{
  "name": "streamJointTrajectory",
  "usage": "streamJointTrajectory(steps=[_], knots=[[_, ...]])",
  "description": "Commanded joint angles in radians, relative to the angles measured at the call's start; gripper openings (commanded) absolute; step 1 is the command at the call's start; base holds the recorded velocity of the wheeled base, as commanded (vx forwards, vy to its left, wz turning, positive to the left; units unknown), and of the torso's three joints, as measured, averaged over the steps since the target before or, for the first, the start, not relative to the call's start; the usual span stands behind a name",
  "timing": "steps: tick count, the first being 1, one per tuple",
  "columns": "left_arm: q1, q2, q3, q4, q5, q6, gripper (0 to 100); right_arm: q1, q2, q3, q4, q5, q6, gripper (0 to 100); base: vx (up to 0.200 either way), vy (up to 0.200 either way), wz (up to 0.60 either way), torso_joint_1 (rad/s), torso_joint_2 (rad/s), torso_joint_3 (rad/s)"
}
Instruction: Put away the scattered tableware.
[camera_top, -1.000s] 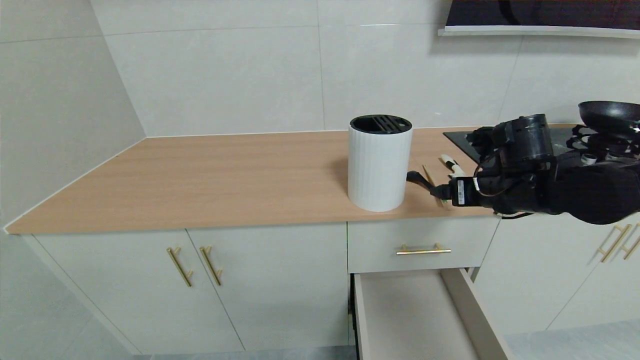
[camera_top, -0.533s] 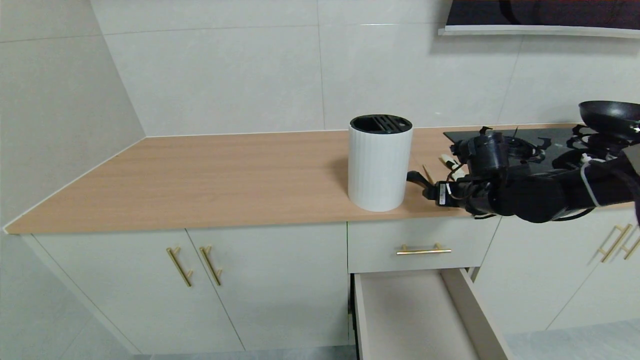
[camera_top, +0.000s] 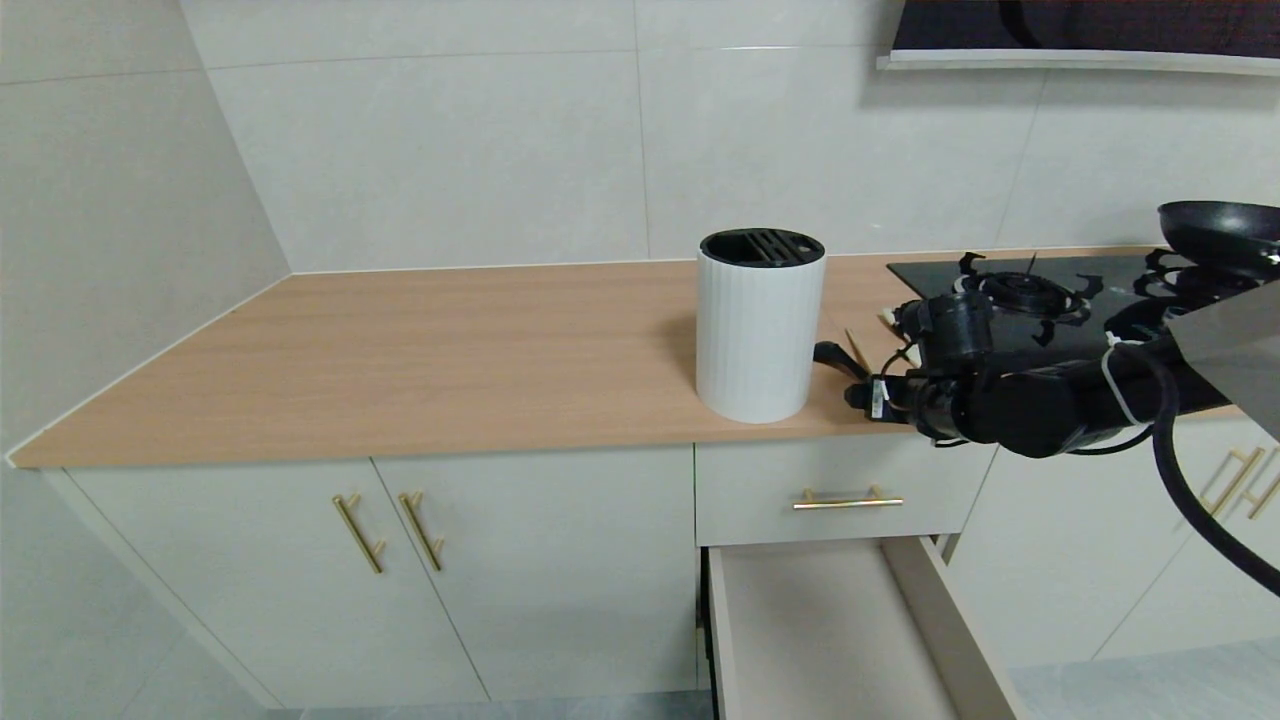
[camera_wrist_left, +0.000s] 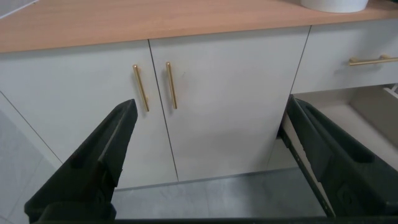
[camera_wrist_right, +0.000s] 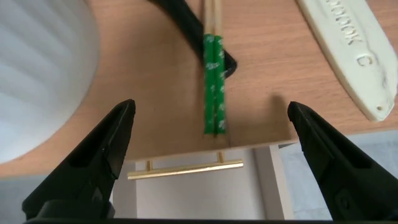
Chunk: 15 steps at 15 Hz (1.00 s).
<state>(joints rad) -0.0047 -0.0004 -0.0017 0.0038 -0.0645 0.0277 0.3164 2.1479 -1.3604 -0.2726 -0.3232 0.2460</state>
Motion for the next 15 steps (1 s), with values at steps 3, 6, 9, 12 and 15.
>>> streamJointTrajectory(steps=[3,6,9,12,15], knots=[[0.000,0.000,0.000,0.001,0.000,0.000,100,-0.002,0.006,-0.008,0.000,0.000,0.001,100,0.000,0.000,0.00,0.000,0.00,0.000],[0.000,0.000,0.000,-0.001,0.000,0.000,100,-0.003,0.007,-0.006,0.000,0.000,0.001,0,0.000,0.000,0.00,0.000,0.00,0.000],[0.000,0.000,0.000,0.001,0.000,0.000,100,-0.003,0.007,-0.008,0.000,0.000,0.001,0,0.000,0.000,0.00,0.000,0.00,0.000],[0.000,0.000,0.000,0.001,0.000,0.000,100,-0.003,0.006,-0.008,0.000,0.000,0.003,0,0.000,0.000,0.00,0.000,0.00,0.000],[0.000,0.000,0.000,0.001,0.000,0.000,100,-0.003,-0.003,-0.005,0.001,0.000,0.003,0,0.000,0.000,0.00,0.000,0.00,0.000]])
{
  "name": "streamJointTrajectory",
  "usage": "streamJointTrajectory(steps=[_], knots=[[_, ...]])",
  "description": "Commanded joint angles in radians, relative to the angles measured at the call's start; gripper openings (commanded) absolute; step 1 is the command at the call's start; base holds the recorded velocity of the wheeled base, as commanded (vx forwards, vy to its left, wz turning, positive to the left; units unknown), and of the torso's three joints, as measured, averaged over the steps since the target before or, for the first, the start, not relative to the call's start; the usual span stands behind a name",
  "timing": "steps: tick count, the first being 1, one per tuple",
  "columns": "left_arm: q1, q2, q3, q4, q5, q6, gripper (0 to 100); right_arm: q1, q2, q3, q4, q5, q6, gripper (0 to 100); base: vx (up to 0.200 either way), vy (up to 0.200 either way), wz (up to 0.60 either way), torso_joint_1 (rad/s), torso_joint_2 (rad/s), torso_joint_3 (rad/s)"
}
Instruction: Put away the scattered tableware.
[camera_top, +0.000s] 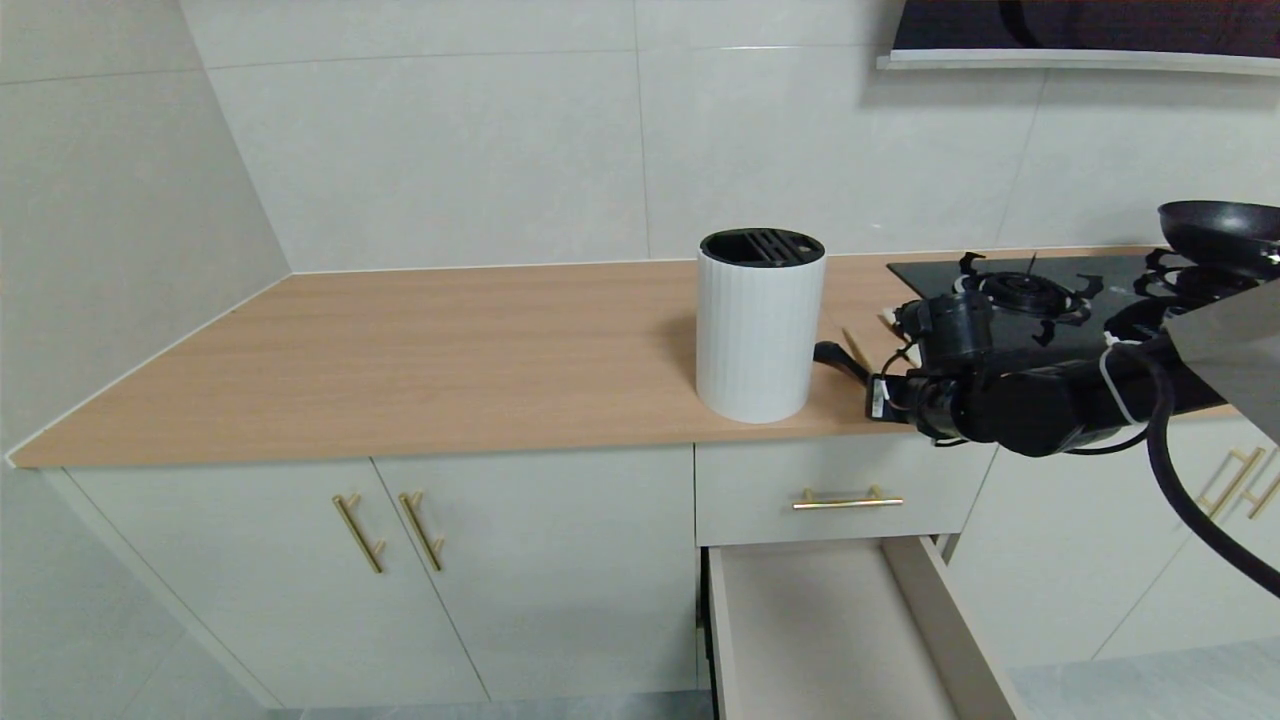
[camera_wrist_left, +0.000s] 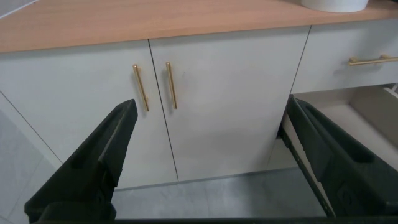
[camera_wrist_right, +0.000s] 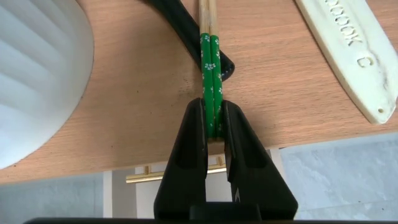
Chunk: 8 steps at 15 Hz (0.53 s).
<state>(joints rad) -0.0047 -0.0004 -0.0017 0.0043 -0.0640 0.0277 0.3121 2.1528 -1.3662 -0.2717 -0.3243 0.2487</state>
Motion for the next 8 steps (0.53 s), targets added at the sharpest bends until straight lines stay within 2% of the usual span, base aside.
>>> streamJointTrajectory(steps=[1,5,8], knots=[[0.000,0.000,0.000,-0.001,0.000,0.000,100,0.002,-0.025,0.004,0.000,-0.001,0.003,0,0.000,0.000,0.00,0.000,0.00,0.000],[0.000,0.000,0.000,-0.001,0.000,0.000,100,0.005,-0.149,0.070,0.022,-0.001,0.003,0,0.000,0.000,0.00,0.000,0.00,0.000],[0.000,0.000,0.000,-0.001,0.000,0.000,100,0.024,-0.301,0.110,0.131,0.010,-0.002,0,0.000,0.000,0.00,0.000,0.00,0.000]])
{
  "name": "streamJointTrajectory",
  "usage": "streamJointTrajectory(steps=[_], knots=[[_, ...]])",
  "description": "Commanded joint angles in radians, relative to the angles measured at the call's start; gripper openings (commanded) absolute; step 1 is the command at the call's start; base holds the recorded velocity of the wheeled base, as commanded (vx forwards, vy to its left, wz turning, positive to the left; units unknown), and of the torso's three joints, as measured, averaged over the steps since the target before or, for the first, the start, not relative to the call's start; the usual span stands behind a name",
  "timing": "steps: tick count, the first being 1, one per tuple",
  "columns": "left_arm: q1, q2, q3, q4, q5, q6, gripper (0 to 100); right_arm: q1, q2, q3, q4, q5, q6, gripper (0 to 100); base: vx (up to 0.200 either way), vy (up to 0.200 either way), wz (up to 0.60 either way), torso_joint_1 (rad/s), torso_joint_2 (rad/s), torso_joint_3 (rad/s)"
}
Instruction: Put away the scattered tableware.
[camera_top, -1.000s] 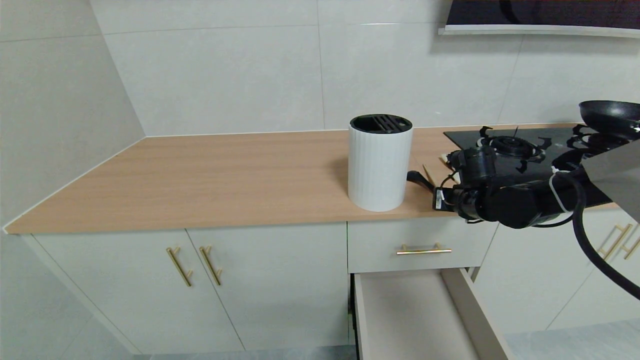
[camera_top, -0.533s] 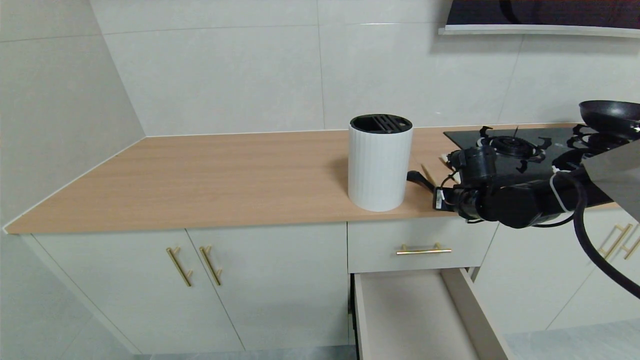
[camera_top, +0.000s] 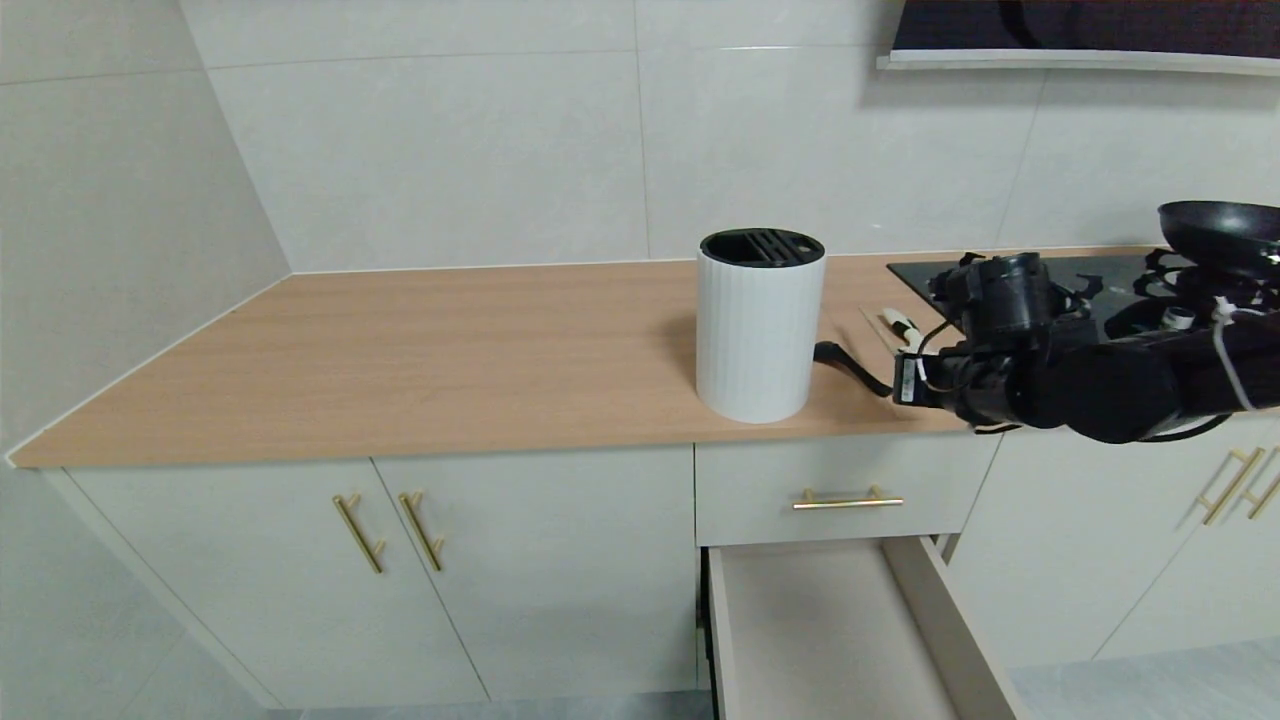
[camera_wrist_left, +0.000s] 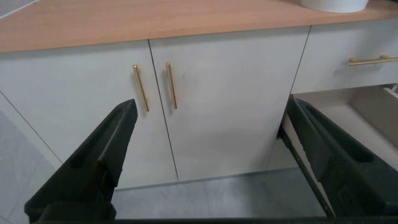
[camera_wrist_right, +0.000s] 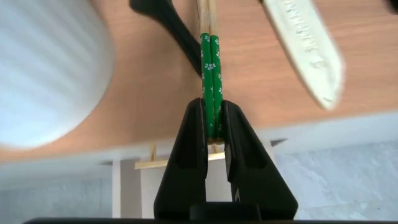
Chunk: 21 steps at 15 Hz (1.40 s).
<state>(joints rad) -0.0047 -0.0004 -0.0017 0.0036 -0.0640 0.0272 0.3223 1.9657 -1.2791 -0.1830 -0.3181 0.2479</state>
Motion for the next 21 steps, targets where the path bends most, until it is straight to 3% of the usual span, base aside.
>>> streamJointTrajectory(steps=[1,4,7,12,21], knots=[[0.000,0.000,0.000,0.001,0.000,0.000,100,0.020,-0.166,0.026,0.102,0.005,-0.002,0,0.000,0.000,0.00,0.000,0.00,0.000],[0.000,0.000,0.000,0.001,0.000,0.000,100,0.035,-0.281,0.049,0.208,0.048,-0.007,0,0.000,0.000,0.00,0.000,0.00,0.000],[0.000,0.000,0.000,-0.001,0.000,0.000,100,0.035,-0.429,0.100,0.347,0.168,-0.098,0,0.000,0.000,0.00,0.000,0.00,0.000],[0.000,0.000,0.000,0.001,0.000,0.000,100,0.090,-0.528,0.106,0.502,0.171,-0.142,0,0.000,0.000,0.00,0.000,0.00,0.000],[0.000,0.000,0.000,0.001,0.000,0.000,100,0.181,-0.553,0.161,0.505,0.171,-0.159,0,0.000,0.000,0.00,0.000,0.00,0.000]])
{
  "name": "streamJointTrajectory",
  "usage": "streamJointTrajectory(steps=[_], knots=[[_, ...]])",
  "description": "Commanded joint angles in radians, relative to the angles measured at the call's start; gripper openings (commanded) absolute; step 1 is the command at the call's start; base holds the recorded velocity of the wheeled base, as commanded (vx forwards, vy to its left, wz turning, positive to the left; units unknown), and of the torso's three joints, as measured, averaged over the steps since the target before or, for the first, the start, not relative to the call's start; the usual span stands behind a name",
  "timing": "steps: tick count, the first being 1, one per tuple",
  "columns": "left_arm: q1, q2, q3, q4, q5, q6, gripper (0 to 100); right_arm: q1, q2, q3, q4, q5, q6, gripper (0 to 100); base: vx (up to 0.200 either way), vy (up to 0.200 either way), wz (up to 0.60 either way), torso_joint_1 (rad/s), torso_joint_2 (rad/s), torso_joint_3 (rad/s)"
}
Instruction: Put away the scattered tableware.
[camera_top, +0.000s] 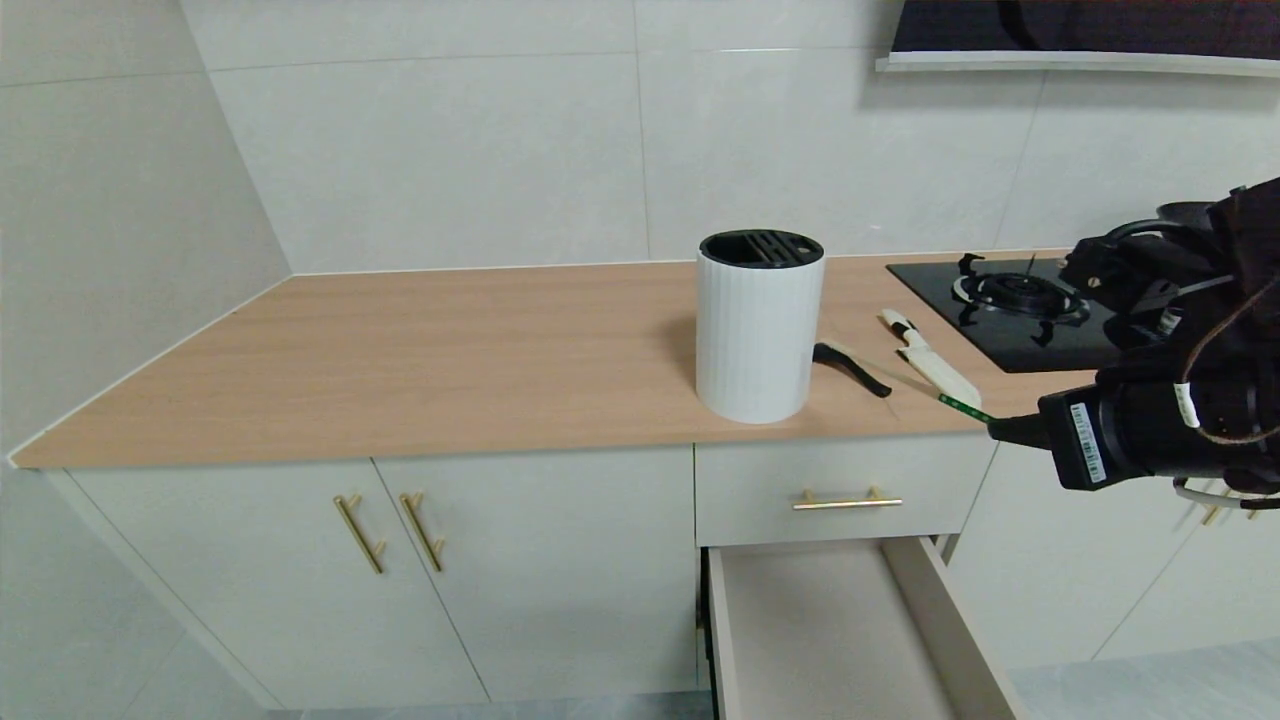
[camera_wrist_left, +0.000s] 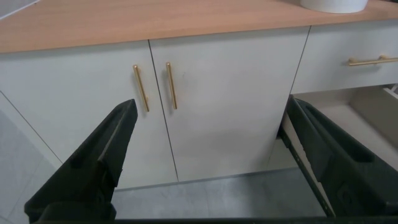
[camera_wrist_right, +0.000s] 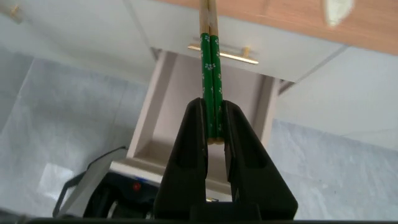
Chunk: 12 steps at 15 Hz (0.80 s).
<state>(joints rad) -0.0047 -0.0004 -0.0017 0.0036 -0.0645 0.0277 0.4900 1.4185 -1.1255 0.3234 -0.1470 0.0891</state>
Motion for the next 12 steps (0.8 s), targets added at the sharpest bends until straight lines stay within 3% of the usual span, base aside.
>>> streamJointTrajectory(steps=[1,5,12], knots=[[0.000,0.000,0.000,0.001,0.000,0.000,100,0.024,-0.010,0.010,-0.003,0.000,0.000,0,0.000,0.000,0.00,0.000,0.00,0.000],[0.000,0.000,0.000,-0.001,0.000,0.000,100,0.061,-0.030,0.029,-0.006,0.000,-0.011,0,0.000,0.000,0.00,-0.026,0.06,0.032],[0.000,0.000,0.000,-0.001,0.000,0.000,100,0.167,-0.047,0.070,-0.007,-0.003,-0.016,0,0.000,0.000,0.00,-0.189,0.46,0.262]])
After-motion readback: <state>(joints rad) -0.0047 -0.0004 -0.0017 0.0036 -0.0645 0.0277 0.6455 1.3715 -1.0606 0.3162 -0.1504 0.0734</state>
